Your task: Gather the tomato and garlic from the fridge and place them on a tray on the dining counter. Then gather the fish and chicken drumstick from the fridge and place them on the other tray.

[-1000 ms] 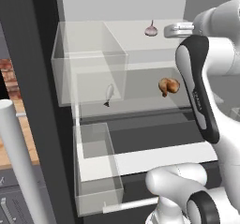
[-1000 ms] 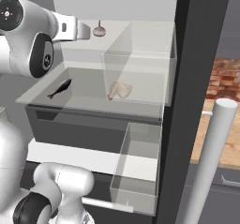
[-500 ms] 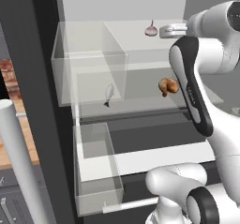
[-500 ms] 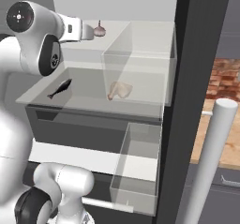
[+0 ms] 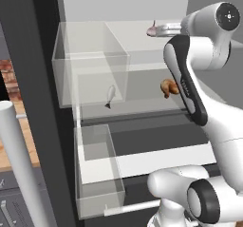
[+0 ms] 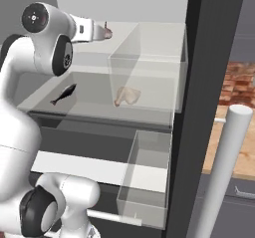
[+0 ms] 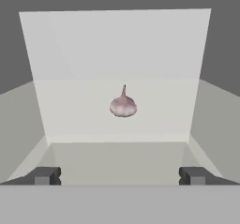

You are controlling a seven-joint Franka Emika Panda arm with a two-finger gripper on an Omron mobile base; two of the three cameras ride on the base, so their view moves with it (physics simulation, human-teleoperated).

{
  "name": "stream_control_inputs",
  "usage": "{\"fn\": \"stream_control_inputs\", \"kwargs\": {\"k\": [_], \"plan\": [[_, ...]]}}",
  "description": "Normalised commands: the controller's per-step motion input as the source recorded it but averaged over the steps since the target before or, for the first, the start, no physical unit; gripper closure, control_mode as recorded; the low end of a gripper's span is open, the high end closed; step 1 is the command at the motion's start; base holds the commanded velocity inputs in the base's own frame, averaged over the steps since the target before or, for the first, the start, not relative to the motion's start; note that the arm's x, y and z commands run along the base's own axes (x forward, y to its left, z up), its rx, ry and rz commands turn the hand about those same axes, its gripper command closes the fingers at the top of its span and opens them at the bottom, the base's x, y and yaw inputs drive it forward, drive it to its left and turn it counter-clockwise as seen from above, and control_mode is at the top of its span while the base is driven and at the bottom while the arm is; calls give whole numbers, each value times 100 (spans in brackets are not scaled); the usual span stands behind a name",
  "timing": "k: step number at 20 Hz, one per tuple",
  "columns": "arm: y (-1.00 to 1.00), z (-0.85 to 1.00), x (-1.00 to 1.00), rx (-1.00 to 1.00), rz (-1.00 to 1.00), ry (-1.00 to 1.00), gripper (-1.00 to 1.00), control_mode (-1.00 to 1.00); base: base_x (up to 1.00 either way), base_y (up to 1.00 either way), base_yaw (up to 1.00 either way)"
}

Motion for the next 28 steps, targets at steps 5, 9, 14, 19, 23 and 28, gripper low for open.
{"fn": "stream_control_inputs", "kwargs": {"k": [5,9,14,19,23,28], "plan": [[0,0,48,0,0,0,-100,-100,0,0,0],[-3,0,64,0,0,3,-100,-100,0,0,0],[-8,0,66,1,0,5,-100,-100,0,0,0],[-4,-7,49,0,0,5,-100,-100,0,0,0],[0,-18,57,0,0,0,-100,-100,0,0,0],[0,-20,54,0,0,0,-100,-100,0,0,0]]}}
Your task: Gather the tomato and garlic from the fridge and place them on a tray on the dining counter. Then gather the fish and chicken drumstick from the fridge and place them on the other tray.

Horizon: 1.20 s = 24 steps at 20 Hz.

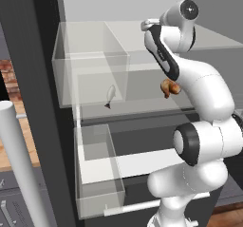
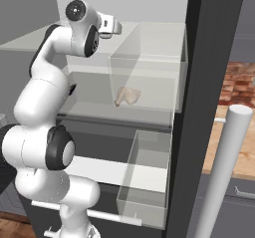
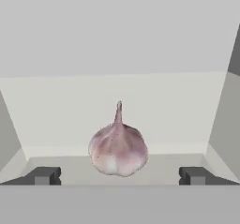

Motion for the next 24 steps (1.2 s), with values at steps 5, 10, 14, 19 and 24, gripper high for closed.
{"fn": "stream_control_inputs", "kwargs": {"k": [5,10,14,19,24], "plan": [[0,-8,45,0,0,5,-100,-100,0,0,0],[0,0,33,0,0,8,-100,-100,0,0,0],[0,0,19,0,0,5,-100,-100,0,0,0],[0,0,2,0,0,2,-100,-100,0,0,0],[0,0,0,0,0,1,-100,-100,0,0,0]]}}
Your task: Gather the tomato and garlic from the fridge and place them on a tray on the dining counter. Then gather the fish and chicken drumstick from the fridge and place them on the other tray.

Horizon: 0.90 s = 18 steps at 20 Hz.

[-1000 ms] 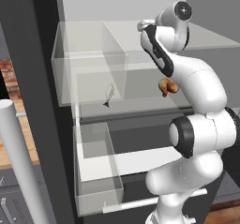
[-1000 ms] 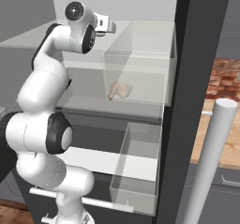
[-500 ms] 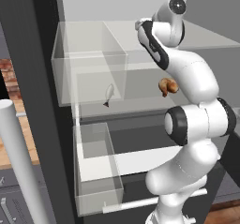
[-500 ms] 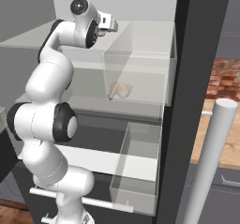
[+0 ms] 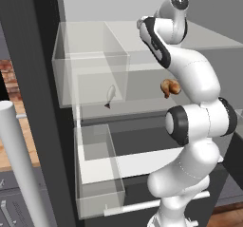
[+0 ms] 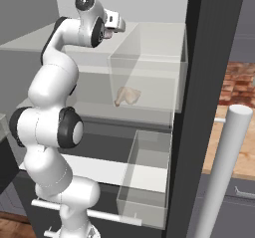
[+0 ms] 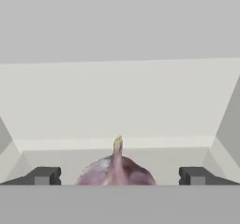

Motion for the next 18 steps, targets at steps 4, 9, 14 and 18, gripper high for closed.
{"fn": "stream_control_inputs", "kwargs": {"k": [4,9,14,18], "plan": [[0,-8,0,0,0,0,-100,-100,0,0,0],[0,-12,0,0,0,0,-100,-100,0,0,0],[0,-11,0,0,0,0,-100,-100,0,0,0],[0,-8,0,0,0,1,-100,-100,0,0,0]]}}
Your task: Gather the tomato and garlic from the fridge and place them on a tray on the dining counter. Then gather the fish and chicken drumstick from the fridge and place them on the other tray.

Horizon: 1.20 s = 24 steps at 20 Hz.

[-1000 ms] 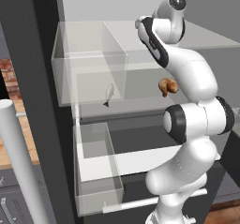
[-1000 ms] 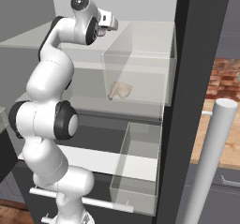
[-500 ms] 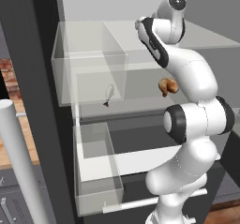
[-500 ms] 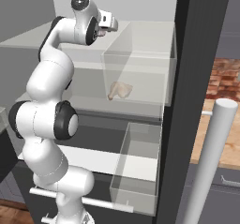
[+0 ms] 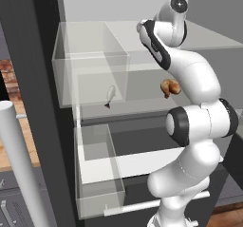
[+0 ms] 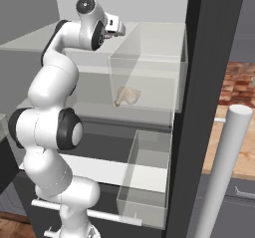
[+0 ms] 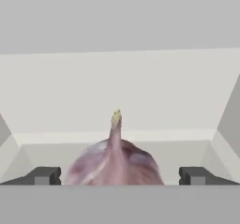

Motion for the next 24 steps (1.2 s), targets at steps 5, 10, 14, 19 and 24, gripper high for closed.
{"fn": "stream_control_inputs", "kwargs": {"k": [5,10,14,19,24], "plan": [[0,-4,2,0,0,1,100,-100,0,0,0],[0,0,0,0,0,0,100,-100,0,0,0],[0,0,-4,0,0,0,100,-100,0,0,0],[0,0,-19,0,0,0,100,-100,0,0,0],[0,0,-3,0,0,0,100,-100,0,0,0]]}}
